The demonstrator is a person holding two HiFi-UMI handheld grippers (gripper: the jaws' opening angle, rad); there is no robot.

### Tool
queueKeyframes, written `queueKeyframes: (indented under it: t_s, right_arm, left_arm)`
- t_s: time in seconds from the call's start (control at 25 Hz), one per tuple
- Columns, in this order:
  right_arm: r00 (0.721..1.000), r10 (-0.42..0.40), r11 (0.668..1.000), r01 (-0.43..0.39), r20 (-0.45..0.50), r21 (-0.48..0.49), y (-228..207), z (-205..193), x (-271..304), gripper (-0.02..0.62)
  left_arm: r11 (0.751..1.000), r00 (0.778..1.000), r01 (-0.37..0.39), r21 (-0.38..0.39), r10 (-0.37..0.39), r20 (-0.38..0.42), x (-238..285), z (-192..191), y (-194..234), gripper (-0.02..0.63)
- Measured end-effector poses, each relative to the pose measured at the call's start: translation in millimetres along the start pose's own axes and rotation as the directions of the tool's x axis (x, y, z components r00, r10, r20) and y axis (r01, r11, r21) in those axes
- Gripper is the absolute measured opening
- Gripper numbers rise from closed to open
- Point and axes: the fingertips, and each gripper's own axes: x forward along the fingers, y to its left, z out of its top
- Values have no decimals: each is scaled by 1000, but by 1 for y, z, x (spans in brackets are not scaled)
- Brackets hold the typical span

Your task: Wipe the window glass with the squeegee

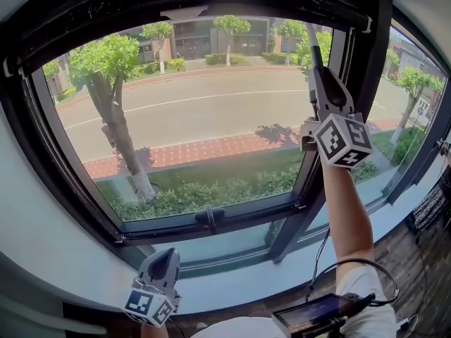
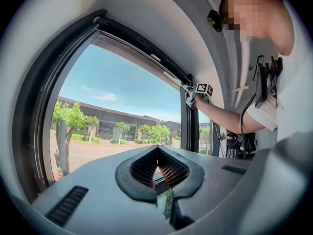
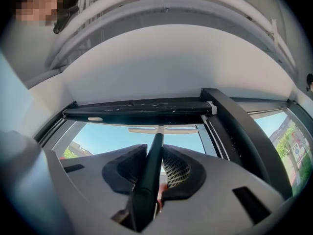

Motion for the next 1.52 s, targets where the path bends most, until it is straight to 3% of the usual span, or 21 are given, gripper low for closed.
queueKeyframes:
  t_s: [0.4, 1.52]
  right_arm:
    - [1000, 8, 1000, -8, -23, -16, 4, -14, -5, 103]
    - [986, -5, 999, -2, -165, -44, 14, -101, -99, 103]
  left_arm:
    - [1000, 1000, 6, -14, -6, -9, -6, -6, -1, 17]
    - [997, 996, 73, -17, -73, -54, 7, -18, -20, 18]
